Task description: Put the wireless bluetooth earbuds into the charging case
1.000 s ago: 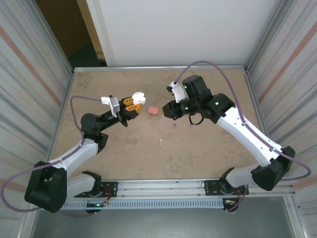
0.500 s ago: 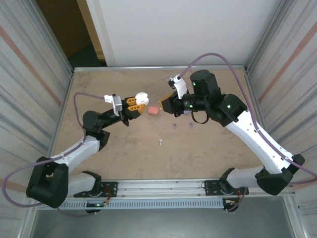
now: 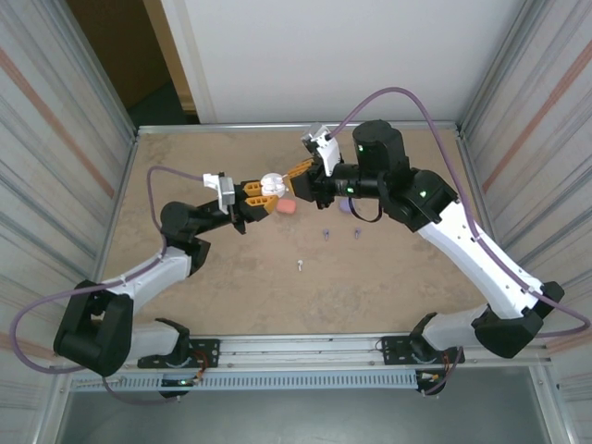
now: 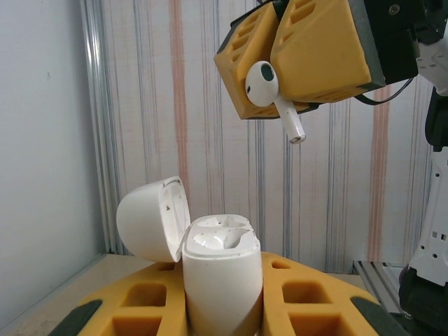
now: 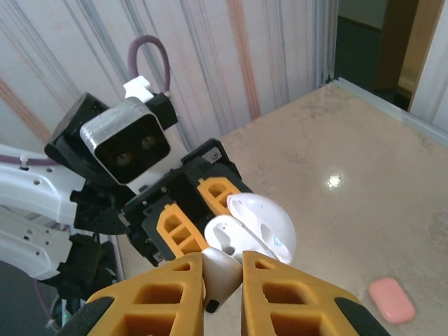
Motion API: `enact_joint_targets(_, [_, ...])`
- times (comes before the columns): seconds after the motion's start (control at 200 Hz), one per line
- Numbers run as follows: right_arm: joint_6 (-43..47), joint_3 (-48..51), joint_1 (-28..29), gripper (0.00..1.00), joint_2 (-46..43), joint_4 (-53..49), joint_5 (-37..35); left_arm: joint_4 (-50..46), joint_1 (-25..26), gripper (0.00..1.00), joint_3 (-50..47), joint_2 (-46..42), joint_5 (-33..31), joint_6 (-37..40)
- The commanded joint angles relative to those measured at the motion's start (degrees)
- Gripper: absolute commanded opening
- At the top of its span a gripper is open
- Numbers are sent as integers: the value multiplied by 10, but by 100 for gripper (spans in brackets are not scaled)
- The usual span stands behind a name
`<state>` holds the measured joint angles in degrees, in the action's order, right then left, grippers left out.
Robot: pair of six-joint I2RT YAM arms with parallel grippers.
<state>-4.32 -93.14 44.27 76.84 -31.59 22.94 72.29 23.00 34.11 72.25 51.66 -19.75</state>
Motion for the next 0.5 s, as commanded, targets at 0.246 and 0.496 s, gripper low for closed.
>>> enact_joint_targets(0.246, [34, -39, 23, 16, 35, 28, 2, 23, 12, 0, 25, 4, 18, -7])
enact_joint_targets(0.496, [37, -44, 27, 16, 49, 28, -8, 22, 13, 0, 25, 4, 20, -7])
